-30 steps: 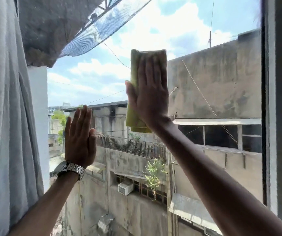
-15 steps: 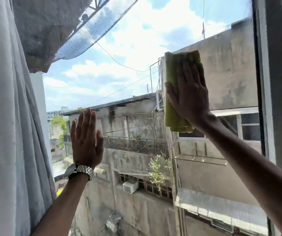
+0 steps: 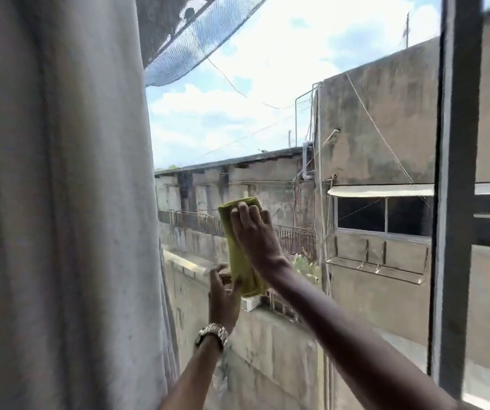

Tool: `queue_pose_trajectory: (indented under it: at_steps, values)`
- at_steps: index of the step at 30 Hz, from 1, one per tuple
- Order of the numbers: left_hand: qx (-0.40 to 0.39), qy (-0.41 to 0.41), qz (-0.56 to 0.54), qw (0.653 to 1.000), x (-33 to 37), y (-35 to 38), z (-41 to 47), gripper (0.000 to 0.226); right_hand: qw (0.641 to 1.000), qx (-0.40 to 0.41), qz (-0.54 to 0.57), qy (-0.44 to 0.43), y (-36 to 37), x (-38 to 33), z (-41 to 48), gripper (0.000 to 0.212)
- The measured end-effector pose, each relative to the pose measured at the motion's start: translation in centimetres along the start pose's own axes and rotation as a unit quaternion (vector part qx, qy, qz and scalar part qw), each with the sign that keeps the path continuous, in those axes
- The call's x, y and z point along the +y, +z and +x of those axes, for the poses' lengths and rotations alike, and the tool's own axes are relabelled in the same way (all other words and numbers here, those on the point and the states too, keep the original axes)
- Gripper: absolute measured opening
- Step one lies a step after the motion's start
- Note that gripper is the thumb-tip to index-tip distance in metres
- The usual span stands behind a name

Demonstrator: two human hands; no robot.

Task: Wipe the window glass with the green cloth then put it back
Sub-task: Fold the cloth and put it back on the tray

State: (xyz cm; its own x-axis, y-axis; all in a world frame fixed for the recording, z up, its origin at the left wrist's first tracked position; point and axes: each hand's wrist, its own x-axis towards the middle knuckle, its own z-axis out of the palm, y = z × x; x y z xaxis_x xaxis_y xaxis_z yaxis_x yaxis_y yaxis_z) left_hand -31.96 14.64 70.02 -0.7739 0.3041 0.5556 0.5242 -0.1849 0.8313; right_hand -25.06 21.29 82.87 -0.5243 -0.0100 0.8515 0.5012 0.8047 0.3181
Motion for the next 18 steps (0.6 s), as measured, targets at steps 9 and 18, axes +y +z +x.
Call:
queue_pose_trajectory:
  at_steps: [9,18]
  values:
    - [-0.278,-0.263,-0.043,0.923,-6.5,-0.2,-11.2,0.033,0.945,-0.259,0.16,0.117,1.3,3.0,-16.2,0.018]
    - [-0.319,-0.585,0.015,0.745,-25.2,-2.4,-40.5,0.017,0.453,-0.54,0.418,0.573,4.3,0.6,-61.8,0.042]
